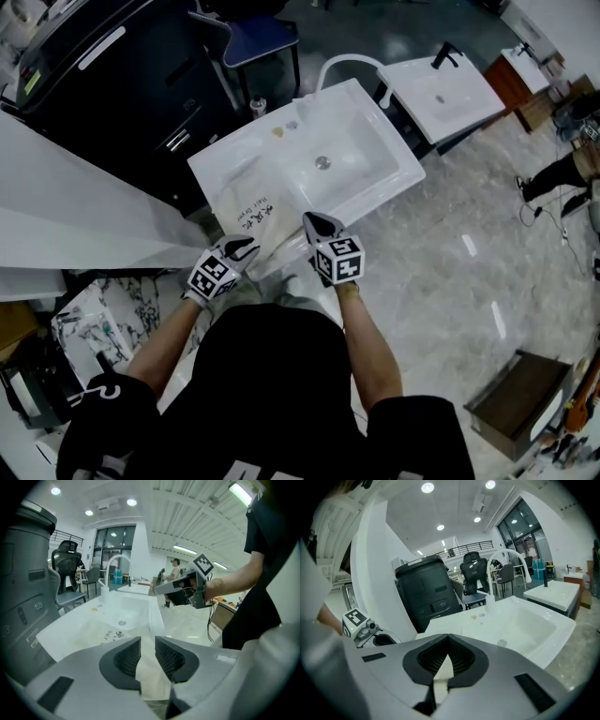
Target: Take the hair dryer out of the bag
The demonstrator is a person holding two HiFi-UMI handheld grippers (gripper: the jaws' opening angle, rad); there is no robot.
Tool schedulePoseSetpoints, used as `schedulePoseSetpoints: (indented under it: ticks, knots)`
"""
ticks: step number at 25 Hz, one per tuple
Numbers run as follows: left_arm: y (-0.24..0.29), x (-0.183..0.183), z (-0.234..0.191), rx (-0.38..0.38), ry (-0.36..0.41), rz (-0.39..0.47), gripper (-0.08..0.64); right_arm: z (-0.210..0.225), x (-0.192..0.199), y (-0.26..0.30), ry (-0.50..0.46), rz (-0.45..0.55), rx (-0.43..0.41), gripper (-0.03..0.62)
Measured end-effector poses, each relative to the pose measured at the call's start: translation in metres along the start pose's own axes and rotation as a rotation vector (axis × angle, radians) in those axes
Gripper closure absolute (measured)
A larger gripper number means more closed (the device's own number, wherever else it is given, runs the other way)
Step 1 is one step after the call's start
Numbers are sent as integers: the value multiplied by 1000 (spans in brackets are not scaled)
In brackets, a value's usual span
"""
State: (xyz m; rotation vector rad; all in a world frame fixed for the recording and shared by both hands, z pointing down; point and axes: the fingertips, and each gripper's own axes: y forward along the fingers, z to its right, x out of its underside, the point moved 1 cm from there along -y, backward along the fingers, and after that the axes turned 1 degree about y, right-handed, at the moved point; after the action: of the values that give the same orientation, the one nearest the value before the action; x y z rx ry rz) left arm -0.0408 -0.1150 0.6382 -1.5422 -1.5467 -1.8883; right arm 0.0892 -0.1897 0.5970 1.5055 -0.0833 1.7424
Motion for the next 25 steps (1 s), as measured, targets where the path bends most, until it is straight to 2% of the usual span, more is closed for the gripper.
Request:
schedulePoseSetpoints:
  ticks: [6, 11, 13, 15, 19, 25]
  knots:
    - [27, 57, 18, 12, 39, -175, 402, -1, 63, -5, 28, -115, -8, 597]
    - [38, 73, 13, -45, 86, -252, 403, -4, 87, -11, 43, -160, -5, 597]
    - [38, 68, 9, -62, 74, -244, 443, -5, 92, -12, 45, -170, -5, 597]
    - [33, 54, 1, -76, 22, -196, 524, -8, 92, -13, 43, -174, -8, 597]
    - [23, 22, -24, -99, -54, -101, 534, -17, 91, -6, 31, -181, -25, 597]
    - [20, 10, -58, -117, -86, -84, 534, -35, 88, 18, 9, -192, -54, 597]
